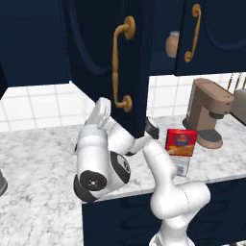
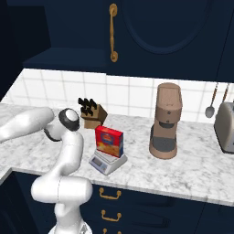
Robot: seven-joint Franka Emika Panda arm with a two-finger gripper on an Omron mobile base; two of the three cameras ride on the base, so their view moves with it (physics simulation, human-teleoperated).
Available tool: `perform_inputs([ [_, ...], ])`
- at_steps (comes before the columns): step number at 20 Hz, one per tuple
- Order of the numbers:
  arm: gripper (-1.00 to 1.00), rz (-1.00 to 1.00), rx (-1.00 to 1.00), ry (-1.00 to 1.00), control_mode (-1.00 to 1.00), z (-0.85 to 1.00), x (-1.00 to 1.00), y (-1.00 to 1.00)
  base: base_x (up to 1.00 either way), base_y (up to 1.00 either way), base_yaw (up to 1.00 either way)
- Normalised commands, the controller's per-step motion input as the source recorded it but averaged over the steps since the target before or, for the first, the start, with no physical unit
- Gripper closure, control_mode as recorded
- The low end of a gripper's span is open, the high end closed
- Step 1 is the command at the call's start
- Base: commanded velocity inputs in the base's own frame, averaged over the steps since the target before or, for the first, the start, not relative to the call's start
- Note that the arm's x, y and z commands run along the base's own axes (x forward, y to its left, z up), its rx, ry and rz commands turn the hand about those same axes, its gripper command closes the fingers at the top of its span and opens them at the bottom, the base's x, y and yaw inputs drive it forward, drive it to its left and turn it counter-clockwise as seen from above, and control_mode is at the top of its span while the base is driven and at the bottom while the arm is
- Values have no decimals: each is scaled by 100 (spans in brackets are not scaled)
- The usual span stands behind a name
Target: Pick the boxed food and place it on the digital scale for weighing, and close the cabinet.
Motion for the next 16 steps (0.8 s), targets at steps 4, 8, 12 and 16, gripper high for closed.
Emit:
perform_inputs([
  [4,-100,-6,2,91,-100,51,93,-68,0,0,0],
  [8,-100,-7,9,80,-100,79,88,-88,0,0,0],
  [12,-100,-6,12,63,-100,92,96,-87,0,0,0],
  [16,-100,-3,12,47,-100,74,93,-71,0,0,0],
])
